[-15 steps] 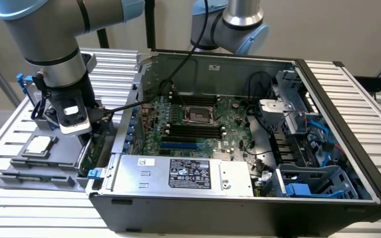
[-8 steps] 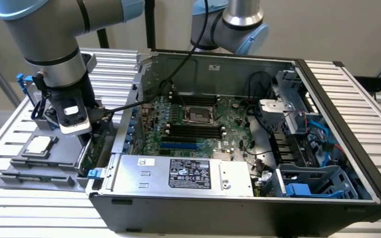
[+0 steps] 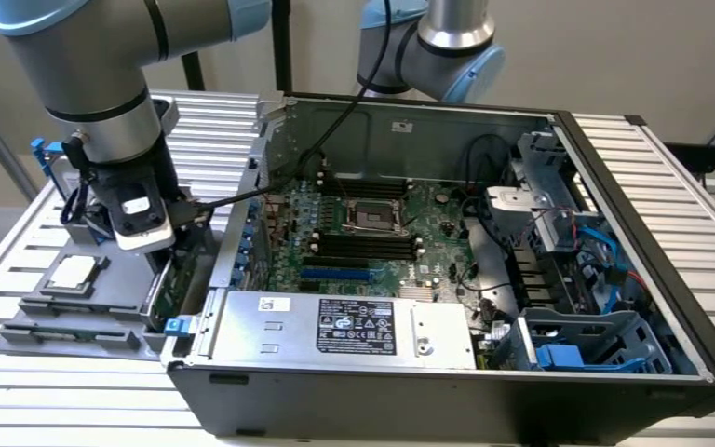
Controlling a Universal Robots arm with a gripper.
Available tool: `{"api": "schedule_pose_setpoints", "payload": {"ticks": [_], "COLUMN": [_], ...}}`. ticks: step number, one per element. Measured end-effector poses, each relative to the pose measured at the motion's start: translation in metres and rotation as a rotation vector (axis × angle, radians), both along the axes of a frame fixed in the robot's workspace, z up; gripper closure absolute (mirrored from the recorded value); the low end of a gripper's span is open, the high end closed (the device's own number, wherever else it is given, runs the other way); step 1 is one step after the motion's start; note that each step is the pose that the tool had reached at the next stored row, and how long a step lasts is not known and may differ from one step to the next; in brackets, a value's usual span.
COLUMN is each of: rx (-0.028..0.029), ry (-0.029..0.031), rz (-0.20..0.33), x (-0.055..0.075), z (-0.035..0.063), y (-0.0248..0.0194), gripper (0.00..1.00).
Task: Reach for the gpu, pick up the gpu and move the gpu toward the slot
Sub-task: 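Pick up the gpu and move the gpu toward the slot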
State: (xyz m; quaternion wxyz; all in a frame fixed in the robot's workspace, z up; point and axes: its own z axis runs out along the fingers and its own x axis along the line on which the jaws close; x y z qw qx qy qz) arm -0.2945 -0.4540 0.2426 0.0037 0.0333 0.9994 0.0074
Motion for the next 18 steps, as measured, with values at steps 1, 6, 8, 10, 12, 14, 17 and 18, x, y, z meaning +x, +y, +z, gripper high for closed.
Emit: {"api": "schedule_pose_setpoints", "payload": {"ticks": [1,6,8,10,12,14,17,18], "rx": [0.0,0.0,-0.0001,-0.0001,-0.0001,-0.0001,-0.0004,-0.0003], "ry": [0.0,0.0001,0.0002,0.0002,0.0001,0.0001,0.0005,0.0004], "rz": [0.008,0.043,0.053,0.057,0.057,0.057,0.057,0.057], "x": [0.0,0.0,-0.0001,0.0,0.0,0.0,0.0,0.0], "z": [0.0001,0.0002,0.0002,0.0003,0.0002,0.0002,0.0012,0.002], "y": [0.0,0.0,0.0,0.0,0.0,0.0,0.0,0.0], "gripper": [0.73,0.73,0.73,0.73,0.73,0.74,0.74,0.74]}}
